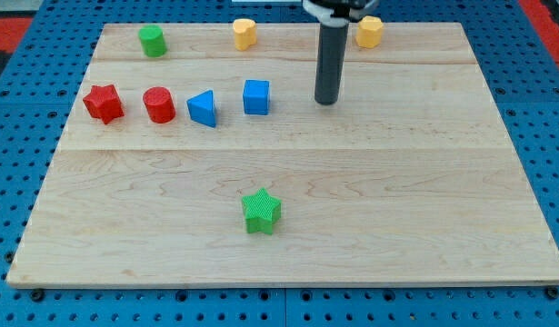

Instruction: Move the green star towards the yellow hexagon

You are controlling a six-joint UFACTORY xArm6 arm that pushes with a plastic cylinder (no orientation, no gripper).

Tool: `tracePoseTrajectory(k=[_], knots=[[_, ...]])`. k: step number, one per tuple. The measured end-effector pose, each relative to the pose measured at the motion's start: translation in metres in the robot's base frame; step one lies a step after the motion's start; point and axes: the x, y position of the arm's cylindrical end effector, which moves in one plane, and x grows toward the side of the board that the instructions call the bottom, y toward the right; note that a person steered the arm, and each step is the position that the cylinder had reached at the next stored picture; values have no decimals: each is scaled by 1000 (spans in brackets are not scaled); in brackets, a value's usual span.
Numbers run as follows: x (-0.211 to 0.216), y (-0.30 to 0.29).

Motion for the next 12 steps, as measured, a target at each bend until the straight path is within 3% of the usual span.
tracePoseTrajectory(k=[2, 3, 4, 5, 6, 8, 9, 10, 11, 12], knots=[[11, -172], [10, -149], [49, -38], [149, -11], [220, -43], [152, -161], [173, -149], [170, -260], [142, -227], [108, -152]])
